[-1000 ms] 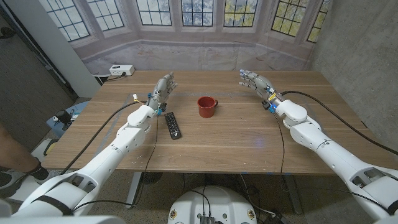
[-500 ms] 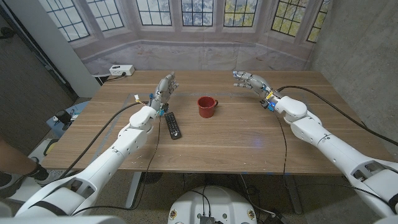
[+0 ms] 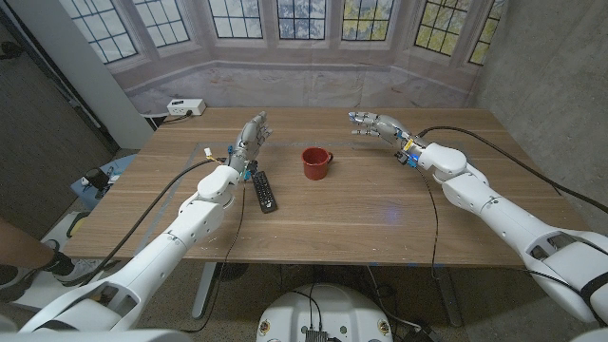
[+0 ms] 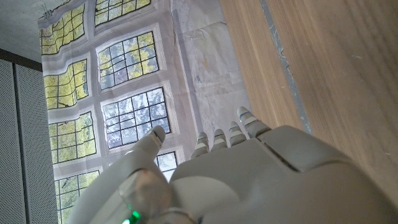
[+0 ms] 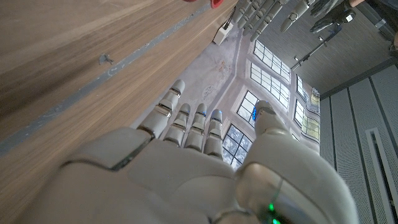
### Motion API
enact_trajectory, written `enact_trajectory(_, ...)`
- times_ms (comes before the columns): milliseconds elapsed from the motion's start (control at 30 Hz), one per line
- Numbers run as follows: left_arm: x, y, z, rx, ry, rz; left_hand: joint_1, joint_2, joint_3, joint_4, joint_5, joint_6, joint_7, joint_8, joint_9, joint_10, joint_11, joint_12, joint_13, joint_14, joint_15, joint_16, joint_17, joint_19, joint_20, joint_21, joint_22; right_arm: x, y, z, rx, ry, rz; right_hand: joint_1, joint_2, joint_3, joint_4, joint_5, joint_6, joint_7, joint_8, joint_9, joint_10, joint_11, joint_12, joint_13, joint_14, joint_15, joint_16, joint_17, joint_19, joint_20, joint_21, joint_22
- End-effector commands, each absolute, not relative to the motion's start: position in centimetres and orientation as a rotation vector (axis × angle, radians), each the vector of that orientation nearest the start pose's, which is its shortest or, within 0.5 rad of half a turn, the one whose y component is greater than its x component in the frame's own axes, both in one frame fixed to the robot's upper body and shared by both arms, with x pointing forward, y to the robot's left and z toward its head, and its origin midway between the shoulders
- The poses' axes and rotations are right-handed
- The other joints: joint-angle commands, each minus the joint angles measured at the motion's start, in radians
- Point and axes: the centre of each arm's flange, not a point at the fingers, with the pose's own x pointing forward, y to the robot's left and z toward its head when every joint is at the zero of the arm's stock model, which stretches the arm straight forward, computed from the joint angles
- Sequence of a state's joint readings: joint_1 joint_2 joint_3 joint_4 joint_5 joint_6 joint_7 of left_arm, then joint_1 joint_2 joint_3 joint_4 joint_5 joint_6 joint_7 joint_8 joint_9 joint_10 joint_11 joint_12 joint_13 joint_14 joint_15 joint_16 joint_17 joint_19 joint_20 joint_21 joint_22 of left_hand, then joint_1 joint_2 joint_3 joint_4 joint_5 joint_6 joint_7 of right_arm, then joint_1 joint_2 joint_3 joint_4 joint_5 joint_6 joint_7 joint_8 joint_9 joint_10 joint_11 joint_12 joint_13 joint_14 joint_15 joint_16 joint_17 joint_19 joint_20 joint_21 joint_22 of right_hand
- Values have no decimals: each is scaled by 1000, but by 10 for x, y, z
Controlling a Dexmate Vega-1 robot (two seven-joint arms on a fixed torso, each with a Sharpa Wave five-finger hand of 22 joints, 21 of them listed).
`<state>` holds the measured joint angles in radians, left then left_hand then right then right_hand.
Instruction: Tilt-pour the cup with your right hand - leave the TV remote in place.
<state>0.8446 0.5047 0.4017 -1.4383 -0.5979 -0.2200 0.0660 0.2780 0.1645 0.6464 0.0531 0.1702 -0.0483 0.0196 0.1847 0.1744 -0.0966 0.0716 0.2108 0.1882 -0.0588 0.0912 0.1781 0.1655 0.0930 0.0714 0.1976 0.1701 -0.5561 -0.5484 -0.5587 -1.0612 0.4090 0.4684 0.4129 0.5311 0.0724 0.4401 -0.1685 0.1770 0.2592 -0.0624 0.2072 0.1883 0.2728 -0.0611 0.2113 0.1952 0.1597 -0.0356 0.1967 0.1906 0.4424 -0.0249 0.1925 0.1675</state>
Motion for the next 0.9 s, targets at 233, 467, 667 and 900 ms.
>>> enact_trajectory(233,627,243,-3,-4,-623,-227,8,0,3,-6,5,5,-1,1,4,3,2,2,6,3,3,-1,2,9,4,1,5,678,-250,27,-576,-671,605,26,-4,1,-8,-2,7,-10,1,1,6,-9,-3,1,8,-18,4,-1,10,-7,1,2)
enact_trajectory(467,625,246,-6,0,-622,-225,8,-1,2,-7,5,4,-3,1,4,3,2,2,6,3,2,-1,2,9,5,0,5,680,-251,19,-581,-654,607,34,-7,1,-9,-2,10,-13,2,2,9,-10,-4,1,9,-22,5,-1,10,-7,1,2)
enact_trajectory(667,623,249,-12,2,-622,-220,7,-2,1,-8,5,10,-3,2,4,9,3,4,6,11,-1,2,3,15,5,3,5,682,-249,14,-586,-646,610,41,-8,1,-10,-2,14,-15,2,2,11,-10,-4,1,12,-24,6,-1,11,-8,1,2)
enact_trajectory(900,623,255,-19,4,-623,-205,6,-1,2,-9,5,21,-4,6,4,20,3,8,6,21,-2,5,3,25,8,6,5,685,-246,10,-594,-644,608,54,-9,1,-10,-2,20,-19,4,2,21,-10,-3,1,19,-28,8,-1,15,-12,2,2)
